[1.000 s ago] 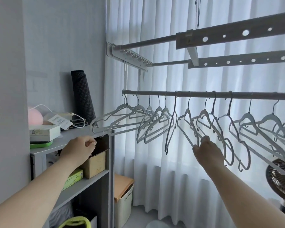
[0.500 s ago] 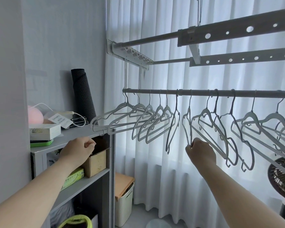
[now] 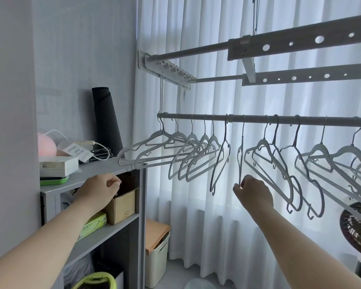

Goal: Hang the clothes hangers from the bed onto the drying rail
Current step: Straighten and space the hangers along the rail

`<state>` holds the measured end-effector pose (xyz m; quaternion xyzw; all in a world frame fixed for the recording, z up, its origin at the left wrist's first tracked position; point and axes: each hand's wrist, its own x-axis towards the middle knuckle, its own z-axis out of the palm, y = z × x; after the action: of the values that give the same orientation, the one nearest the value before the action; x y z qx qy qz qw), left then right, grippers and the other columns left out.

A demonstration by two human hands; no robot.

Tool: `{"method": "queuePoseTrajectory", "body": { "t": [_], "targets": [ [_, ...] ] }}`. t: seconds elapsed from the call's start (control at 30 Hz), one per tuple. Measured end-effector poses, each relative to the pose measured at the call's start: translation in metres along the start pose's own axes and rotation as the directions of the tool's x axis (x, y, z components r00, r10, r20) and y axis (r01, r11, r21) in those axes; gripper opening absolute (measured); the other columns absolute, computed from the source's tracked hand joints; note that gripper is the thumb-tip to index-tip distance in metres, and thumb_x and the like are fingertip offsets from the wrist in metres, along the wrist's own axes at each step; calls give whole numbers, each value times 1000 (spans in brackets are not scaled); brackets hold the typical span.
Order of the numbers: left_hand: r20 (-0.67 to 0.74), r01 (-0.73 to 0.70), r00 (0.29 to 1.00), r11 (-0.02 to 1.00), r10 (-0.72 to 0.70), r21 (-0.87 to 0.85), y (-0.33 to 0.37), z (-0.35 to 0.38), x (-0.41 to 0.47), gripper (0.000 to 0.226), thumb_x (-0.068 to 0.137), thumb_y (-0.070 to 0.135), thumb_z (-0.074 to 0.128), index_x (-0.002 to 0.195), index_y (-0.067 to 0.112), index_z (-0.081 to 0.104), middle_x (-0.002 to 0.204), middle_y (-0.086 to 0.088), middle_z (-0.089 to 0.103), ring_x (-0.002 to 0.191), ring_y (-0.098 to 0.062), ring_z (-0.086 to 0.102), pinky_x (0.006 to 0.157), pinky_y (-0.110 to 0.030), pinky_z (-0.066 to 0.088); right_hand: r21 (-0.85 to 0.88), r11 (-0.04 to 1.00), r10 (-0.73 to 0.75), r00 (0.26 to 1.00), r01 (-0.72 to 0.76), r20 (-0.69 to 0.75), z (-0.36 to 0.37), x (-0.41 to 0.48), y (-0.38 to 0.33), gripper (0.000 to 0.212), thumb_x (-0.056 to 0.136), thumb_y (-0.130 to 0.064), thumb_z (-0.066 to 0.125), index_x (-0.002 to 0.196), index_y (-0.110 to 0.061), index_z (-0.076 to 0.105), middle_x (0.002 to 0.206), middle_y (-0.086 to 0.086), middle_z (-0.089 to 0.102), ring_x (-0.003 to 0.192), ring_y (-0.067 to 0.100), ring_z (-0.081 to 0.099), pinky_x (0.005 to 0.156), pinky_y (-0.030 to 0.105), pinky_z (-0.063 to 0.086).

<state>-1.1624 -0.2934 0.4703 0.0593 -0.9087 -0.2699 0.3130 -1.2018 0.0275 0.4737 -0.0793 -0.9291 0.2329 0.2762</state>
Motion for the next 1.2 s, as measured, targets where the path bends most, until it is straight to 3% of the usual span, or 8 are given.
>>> {"method": "queuePoseTrajectory", "body": {
  "t": [0.2,0.3,0.4,0.63,0.77,0.97,1.2],
  "targets": [
    [11,3,1000,1000,-2,-7,0,2,0,20,93,18,47,102,14,64,93,-3,61,86,-14,47,71,-26,35,48,999,-17,997,21,-74,-9,-7,-1,29,91,-31,48,102,-5,53,92,14,62,94,32,57,73,31,39],
    [25,6,1000,1000,-6,0,-1,5,0,20,93,19,47,103,14,64,95,-4,60,87,-15,46,71,-27,35,69,995,-53,970,71,-235,-20,-9,12,29,90,-20,52,111,-1,54,110,18,60,105,36,54,83,36,41],
    [27,8,1000,1000,-8,-13,2,12,0,18,92,19,48,100,15,64,89,0,56,86,-15,46,71,-26,35,-29,995,-95,934,91,-344,-31,-4,34,28,85,-6,57,111,6,56,117,24,54,111,40,45,93,41,33],
    [86,-11,996,998,17,-67,16,30,-3,15,92,19,48,93,19,63,92,-2,65,88,-17,53,73,-27,40,-218,974,1,967,-58,-255,-43,1,62,29,88,-9,49,116,-1,49,117,18,56,112,35,45,92,36,29],
    [84,-26,996,996,33,-82,22,38,-5,17,92,19,48,97,16,64,93,-1,62,90,-17,54,75,-28,43,-389,918,-26,968,-76,-251,-41,4,64,26,89,-14,46,114,-8,49,109,9,61,109,31,48,89,34,31],
    [73,-30,997,991,40,-131,30,49,-5,20,93,17,48,105,13,63,104,-4,65,91,-15,52,77,-27,40,-281,960,-93,937,-6,-337,-31,5,63,20,82,-1,53,100,3,58,81,24,66,92,38,57,80,38,24],
    [114,-35,992,977,60,-208,56,68,3,30,93,19,46,123,15,51,96,1,56,93,-17,49,81,-30,40,-328,944,-131,957,40,-259,-20,9,55,25,88,-19,49,111,-11,51,96,9,67,105,28,52,80,31,16]
  ]
}}
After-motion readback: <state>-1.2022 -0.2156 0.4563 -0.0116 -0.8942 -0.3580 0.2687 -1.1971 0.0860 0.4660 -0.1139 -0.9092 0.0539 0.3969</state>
